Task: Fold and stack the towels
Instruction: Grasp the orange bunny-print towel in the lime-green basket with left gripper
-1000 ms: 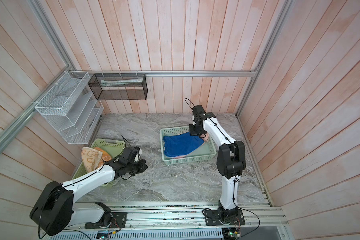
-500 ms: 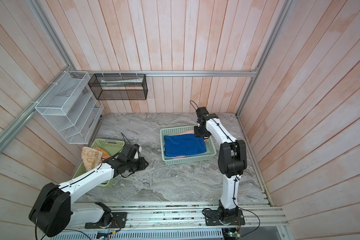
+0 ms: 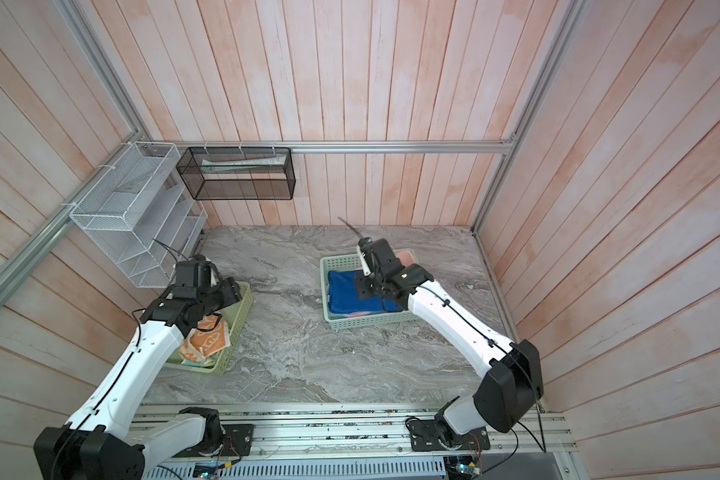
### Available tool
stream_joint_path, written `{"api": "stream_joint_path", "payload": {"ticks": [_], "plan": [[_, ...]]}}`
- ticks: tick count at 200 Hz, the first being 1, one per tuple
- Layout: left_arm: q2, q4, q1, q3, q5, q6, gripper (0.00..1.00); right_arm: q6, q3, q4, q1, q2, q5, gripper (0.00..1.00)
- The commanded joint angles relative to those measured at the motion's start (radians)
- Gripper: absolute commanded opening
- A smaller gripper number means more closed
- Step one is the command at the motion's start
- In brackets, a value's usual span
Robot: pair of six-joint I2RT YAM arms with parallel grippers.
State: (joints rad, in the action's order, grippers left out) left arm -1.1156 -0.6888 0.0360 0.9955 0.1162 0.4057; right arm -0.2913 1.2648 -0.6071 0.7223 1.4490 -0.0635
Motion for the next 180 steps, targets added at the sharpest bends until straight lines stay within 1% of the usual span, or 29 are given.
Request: {"api": "stream_joint_path", "payload": {"ticks": [1,19,30,41,51,66,84,91,105,110,125,133,137,144,151,155,180], "plan": [[0.035,-0.081,-0.116,-0.036,0.033,-0.005,0.82,-0.150,-0.165,0.095,0.144,-0.031,0.024,0.50],[0.042,-0.088,-0.205,-0.074,0.032,0.002,0.86,-0.226,-0.314,0.209,0.276,-0.062,0.024,0.48],[0.039,-0.088,-0.218,-0.105,0.062,0.035,0.88,-0.260,-0.386,0.268,0.329,-0.053,0.023,0.47],[0.037,-0.070,-0.221,-0.136,0.036,0.056,0.87,-0.273,-0.441,0.322,0.352,-0.026,0.033,0.45],[0.023,-0.065,-0.223,-0.153,0.007,0.080,0.87,-0.269,-0.468,0.347,0.352,0.006,0.033,0.44],[-0.014,-0.060,-0.228,-0.177,-0.042,0.111,0.87,-0.248,-0.480,0.350,0.336,0.054,-0.035,0.43],[-0.060,-0.037,-0.235,-0.222,-0.094,0.141,0.87,-0.183,-0.488,0.387,0.250,0.090,-0.051,0.40],[-0.074,-0.021,-0.236,-0.238,-0.113,0.153,0.86,-0.155,-0.494,0.412,0.207,0.101,-0.049,0.40],[-0.087,0.016,-0.237,-0.262,-0.152,0.169,0.78,-0.115,-0.490,0.452,0.099,0.121,-0.034,0.40],[-0.090,0.035,-0.237,-0.269,-0.171,0.168,0.74,-0.095,-0.484,0.469,0.055,0.131,-0.027,0.40],[-0.104,0.056,-0.237,-0.266,-0.212,0.154,0.46,-0.047,-0.455,0.499,-0.041,0.165,-0.017,0.40],[-0.112,0.043,-0.237,-0.250,-0.214,0.147,0.28,-0.016,-0.422,0.499,-0.084,0.191,-0.008,0.40],[-0.113,0.034,-0.237,-0.240,-0.214,0.143,0.21,-0.002,-0.401,0.497,-0.103,0.204,-0.008,0.40],[-0.112,0.022,-0.237,-0.224,-0.208,0.135,0.11,0.026,-0.367,0.494,-0.135,0.231,-0.012,0.40],[-0.105,0.006,-0.237,-0.210,-0.201,0.129,0.03,0.046,-0.332,0.493,-0.169,0.258,-0.008,0.40],[-0.102,-0.004,-0.237,-0.199,-0.196,0.124,0.00,0.056,-0.310,0.492,-0.188,0.273,-0.002,0.40],[-0.064,-0.065,-0.235,-0.126,-0.170,0.103,0.00,0.090,-0.187,0.495,-0.281,0.351,0.041,0.40]]}}
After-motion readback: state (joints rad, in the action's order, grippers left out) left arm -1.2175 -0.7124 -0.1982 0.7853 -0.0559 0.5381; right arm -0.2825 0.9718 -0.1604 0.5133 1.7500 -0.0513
